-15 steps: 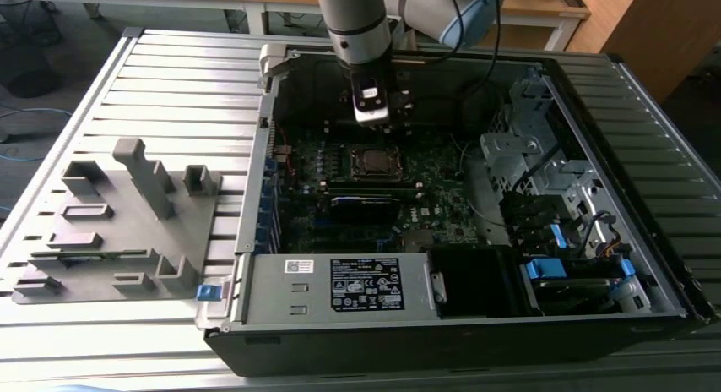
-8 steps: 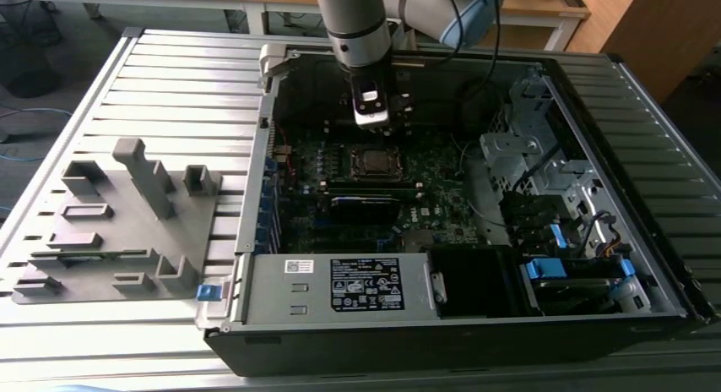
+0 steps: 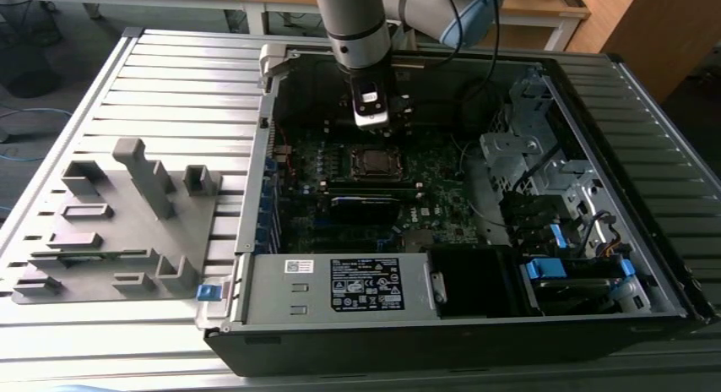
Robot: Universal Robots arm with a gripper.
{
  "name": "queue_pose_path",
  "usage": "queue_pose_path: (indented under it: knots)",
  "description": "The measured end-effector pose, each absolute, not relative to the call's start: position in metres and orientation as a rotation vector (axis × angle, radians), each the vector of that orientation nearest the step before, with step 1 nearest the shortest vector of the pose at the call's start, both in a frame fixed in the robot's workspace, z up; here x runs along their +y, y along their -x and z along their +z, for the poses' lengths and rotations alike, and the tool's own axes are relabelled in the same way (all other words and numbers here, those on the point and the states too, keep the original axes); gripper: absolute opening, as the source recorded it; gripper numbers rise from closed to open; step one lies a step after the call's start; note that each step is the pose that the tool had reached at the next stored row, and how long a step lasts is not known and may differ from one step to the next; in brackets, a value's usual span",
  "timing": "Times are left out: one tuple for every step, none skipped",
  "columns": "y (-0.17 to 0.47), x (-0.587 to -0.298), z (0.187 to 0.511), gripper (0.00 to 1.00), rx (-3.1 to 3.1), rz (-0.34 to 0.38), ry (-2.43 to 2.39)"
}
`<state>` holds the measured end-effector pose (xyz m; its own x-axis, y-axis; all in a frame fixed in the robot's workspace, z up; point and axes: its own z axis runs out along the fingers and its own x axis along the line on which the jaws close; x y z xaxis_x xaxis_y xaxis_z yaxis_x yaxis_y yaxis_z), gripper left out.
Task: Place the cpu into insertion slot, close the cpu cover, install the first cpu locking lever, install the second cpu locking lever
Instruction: 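Install the first cpu locking lever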
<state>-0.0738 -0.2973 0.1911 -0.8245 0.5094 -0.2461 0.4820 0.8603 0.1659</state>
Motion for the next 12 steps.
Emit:
queue_pose_path:
  knots:
    - [0.0739, -0.2974, 0.1909, 0.11, 2.753, 0.140, -0.750]
    - [0.0739, -0.2975, 0.1907, 0.11, 2.753, 0.140, -0.750]
    - [0.0739, -0.2976, 0.1903, 0.11, 2.753, 0.141, -0.750]
    - [0.0738, -0.2977, 0.1898, 0.11, 2.753, 0.142, -0.750]
    - [0.0738, -0.2978, 0.1894, 0.11, 2.752, 0.144, -0.750]
    - [0.0738, -0.2978, 0.1893, 0.11, 2.752, 0.145, -0.750]
    - [0.0738, -0.2978, 0.1893, 0.11, 2.753, 0.145, -0.751]
    - [0.0738, -0.2978, 0.1893, 0.11, 2.753, 0.145, -0.751]
    - [0.0737, -0.2978, 0.1893, 0.11, 2.753, 0.145, -0.751]
    - [0.0736, -0.2979, 0.1893, 0.11, 2.753, 0.145, -0.751]
    - [0.0734, -0.2979, 0.1893, 0.11, 2.753, 0.146, -0.751]
    - [0.0732, -0.2979, 0.1893, 0.11, 2.753, 0.148, -0.751]
